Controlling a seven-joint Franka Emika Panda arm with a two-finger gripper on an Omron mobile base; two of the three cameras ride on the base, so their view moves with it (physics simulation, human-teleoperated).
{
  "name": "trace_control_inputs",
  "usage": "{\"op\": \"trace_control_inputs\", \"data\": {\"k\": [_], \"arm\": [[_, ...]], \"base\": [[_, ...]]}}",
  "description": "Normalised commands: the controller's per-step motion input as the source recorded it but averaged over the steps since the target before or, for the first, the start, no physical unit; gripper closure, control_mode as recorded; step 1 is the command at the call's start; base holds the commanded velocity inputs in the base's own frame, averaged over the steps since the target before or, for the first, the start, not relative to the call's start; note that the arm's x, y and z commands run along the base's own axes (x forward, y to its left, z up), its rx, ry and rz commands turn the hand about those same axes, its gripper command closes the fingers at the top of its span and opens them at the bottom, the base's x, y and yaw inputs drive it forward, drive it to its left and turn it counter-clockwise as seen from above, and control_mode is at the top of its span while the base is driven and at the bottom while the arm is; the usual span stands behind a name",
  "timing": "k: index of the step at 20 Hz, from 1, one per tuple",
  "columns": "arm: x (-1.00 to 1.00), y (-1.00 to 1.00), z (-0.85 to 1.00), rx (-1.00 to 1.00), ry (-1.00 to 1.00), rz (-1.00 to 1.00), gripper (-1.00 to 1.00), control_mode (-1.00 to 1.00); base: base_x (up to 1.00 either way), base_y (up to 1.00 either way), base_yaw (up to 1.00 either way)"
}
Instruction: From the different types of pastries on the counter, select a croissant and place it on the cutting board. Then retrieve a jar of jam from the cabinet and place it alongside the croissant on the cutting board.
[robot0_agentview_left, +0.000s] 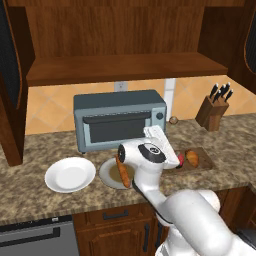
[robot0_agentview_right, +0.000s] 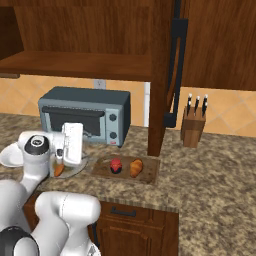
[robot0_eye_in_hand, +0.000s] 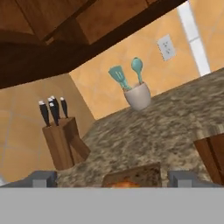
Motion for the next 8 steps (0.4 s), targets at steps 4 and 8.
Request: {"op": "trace_control_inputs", "data": {"k": [4,8], "arm": [[-0.33,0.0,0.73,0.0,-0.21,-0.06,-1.0,-1.0],[-0.42,0.02,0.66,0.0,-0.21,-0.06,-1.0,-1.0]], "base": [[0.0,0.0,0.0],[0.0,0.0,0.0]]}}
